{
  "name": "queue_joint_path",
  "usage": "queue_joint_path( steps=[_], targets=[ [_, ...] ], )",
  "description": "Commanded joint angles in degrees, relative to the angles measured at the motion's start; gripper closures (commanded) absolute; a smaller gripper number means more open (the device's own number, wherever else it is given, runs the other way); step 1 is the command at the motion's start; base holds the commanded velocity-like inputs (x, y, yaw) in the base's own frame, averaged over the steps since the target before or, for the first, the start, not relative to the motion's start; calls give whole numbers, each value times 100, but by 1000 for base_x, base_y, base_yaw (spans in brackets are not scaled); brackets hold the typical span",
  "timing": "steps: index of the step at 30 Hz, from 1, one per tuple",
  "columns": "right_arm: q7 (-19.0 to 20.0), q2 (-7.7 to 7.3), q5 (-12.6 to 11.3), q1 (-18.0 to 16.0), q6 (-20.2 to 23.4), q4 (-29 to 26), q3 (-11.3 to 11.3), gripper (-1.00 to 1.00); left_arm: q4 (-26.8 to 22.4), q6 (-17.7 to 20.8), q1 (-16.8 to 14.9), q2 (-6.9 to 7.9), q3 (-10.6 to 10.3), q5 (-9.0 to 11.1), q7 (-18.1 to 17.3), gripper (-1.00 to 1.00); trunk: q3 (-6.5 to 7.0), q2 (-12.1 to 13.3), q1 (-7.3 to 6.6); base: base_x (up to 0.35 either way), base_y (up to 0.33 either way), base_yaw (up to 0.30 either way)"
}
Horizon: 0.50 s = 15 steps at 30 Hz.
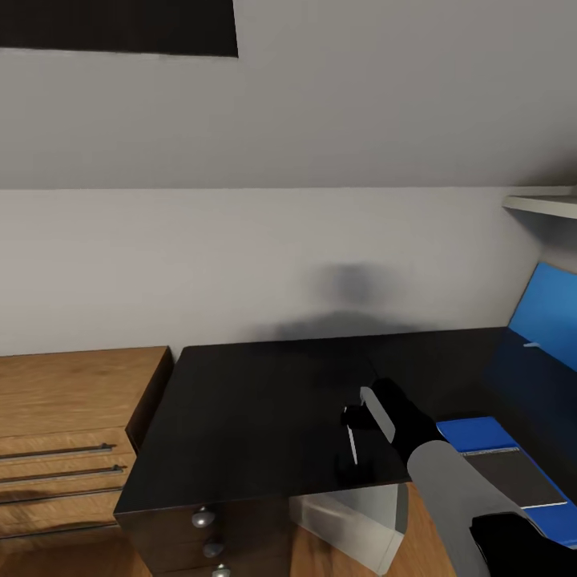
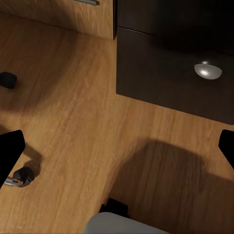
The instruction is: In the bedroom, organize the workspace by keeping the computer under the desk, ensuring the monitor is on the desk, placing the keyboard on the desk next to the monitor, placing the mouse on the desk next to the keyboard, moving the folder from the swivel chair onto the desk next to the mouse, stacking the notebook on top of the folder with the pen on top of the notebook, and positioning the swivel chair next to the desk.
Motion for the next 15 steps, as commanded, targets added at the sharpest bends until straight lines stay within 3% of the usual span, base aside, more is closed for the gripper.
queue_joint_path(
  steps=[1,7,15],
  targets=[
    [-54,-2,-60,-4,13,-3,23,-100,-12,-2,4,0,-13,54,-9,-100,-5,-4,0,0,0,0],
    [-54,-2,-62,-2,4,0,23,-100,-12,-2,4,-1,-13,57,-7,-100,-5,-4,0,0,0,0],
    [-54,-2,-62,-5,-17,1,28,-100,-12,-4,4,3,-13,79,-5,-100,-95,-204,110,0,0,0]
  ],
)
